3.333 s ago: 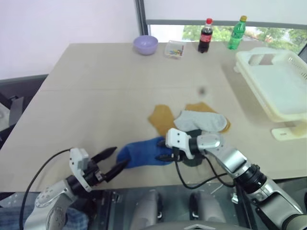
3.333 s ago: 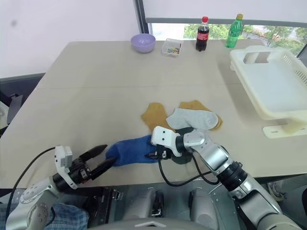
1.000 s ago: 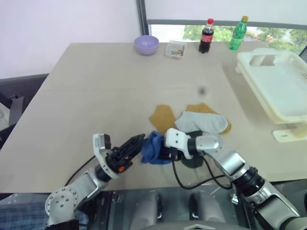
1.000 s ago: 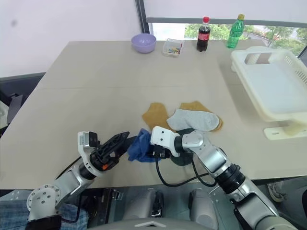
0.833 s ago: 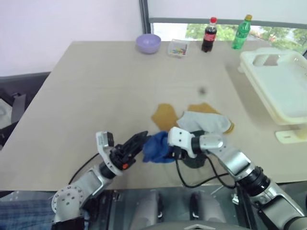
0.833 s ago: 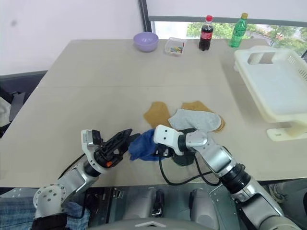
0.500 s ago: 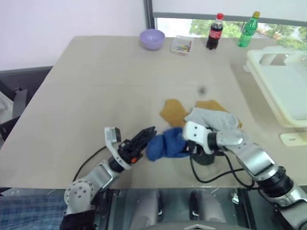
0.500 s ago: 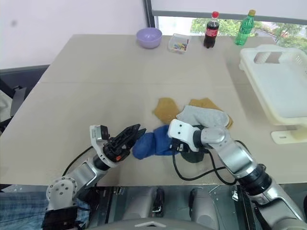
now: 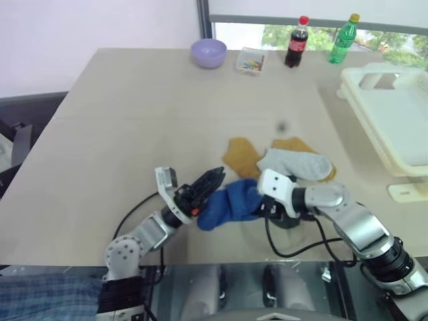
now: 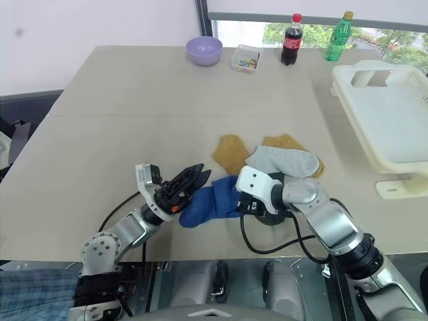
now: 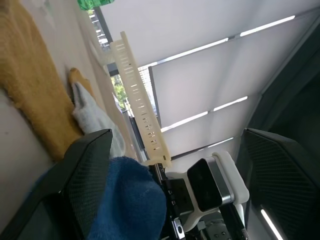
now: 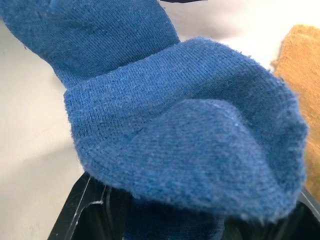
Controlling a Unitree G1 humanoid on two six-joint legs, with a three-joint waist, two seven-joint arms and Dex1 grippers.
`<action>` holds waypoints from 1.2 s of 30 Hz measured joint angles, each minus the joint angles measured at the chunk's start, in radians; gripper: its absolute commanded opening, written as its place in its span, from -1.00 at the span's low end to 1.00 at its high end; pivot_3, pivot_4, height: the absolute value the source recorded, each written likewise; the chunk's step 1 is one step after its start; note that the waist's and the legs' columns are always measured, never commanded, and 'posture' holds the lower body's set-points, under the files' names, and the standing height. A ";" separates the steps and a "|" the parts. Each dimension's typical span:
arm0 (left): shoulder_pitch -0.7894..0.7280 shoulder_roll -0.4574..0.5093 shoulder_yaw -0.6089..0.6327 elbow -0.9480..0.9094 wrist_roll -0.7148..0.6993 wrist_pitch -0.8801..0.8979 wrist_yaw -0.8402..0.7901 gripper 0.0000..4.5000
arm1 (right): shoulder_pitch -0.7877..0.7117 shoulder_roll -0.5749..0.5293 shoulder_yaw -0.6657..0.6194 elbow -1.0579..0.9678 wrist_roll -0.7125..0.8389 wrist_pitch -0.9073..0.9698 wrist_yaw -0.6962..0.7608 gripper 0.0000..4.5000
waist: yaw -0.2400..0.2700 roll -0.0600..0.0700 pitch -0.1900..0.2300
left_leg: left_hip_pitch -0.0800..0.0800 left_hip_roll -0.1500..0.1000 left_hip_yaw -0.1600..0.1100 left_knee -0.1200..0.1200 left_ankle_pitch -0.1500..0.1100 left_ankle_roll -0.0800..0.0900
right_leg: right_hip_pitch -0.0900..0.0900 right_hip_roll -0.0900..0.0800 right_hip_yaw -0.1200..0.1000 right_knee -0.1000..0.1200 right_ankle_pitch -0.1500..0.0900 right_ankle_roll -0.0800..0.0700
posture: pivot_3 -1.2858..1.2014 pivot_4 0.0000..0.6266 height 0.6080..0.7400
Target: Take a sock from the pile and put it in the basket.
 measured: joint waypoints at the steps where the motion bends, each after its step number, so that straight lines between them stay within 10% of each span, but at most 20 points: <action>1: 0.007 0.011 0.006 0.000 0.000 0.003 -0.001 1.00 | 0.000 -0.002 0.000 0.000 0.000 0.000 0.001 0.24 | -0.001 0.000 0.000 | 0.000 0.000 0.000 0.000 0.000 0.000 | 0.000 0.000 0.000 0.000 0.000 0.000 | 0.03 -0.52 0.89; 20: 0.427 0.370 0.093 -0.241 -0.191 0.200 0.061 1.00 | -0.004 -0.003 0.019 0.016 -0.015 -0.037 -0.010 0.24 | -0.004 0.000 0.001 | 0.001 0.000 0.001 0.000 0.001 -0.003 | -0.003 -0.001 0.003 0.003 -0.002 -0.005 | 0.03 -0.52 0.89; 36: 0.399 0.383 0.055 -0.252 -0.096 0.146 0.032 1.00 | -0.005 0.012 0.030 0.033 -0.026 -0.056 -0.019 0.24 | -0.002 0.001 0.001 | 0.002 0.001 0.002 0.000 0.002 -0.005 | -0.003 0.000 0.003 0.004 -0.002 -0.005 | 0.03 -0.52 0.89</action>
